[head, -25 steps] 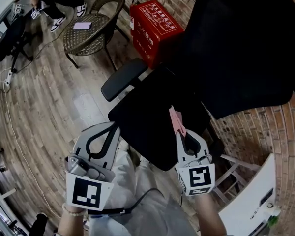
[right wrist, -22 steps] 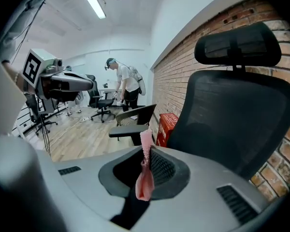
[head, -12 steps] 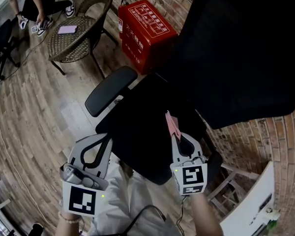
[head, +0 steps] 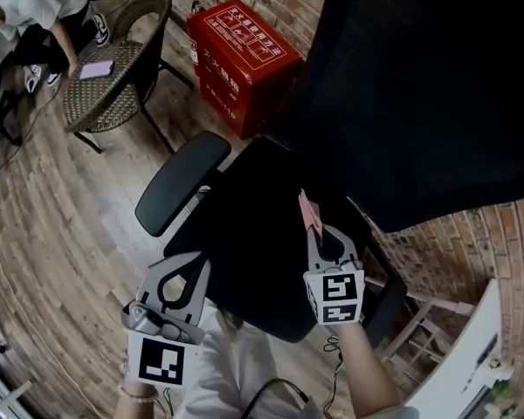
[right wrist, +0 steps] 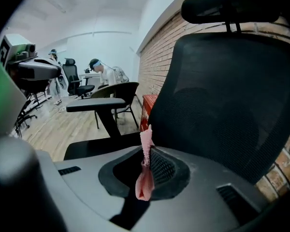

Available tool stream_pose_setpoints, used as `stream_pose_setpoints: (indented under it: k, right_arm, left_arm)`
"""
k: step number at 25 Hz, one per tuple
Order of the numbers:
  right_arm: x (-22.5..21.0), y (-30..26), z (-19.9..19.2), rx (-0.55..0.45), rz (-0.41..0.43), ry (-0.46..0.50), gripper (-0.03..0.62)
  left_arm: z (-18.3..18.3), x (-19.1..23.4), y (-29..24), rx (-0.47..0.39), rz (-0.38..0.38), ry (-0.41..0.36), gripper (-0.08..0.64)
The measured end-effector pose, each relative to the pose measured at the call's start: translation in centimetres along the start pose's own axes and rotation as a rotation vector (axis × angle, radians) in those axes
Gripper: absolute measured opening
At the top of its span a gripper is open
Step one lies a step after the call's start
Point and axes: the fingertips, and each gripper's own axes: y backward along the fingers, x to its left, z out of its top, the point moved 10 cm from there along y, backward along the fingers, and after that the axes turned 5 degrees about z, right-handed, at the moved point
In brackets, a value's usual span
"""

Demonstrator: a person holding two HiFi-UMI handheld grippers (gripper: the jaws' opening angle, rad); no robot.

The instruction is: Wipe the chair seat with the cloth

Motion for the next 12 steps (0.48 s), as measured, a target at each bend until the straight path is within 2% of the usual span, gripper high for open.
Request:
stream_pose_setpoints:
  k: [12]
  right_arm:
    - [-3.7, -6.6, -3.4, 0.065, -0.156, -0.091, 0.055]
  left_arm:
    - [-2.8, 0.6, -3.7, 0.013, -0.051, -0.017, 0.018]
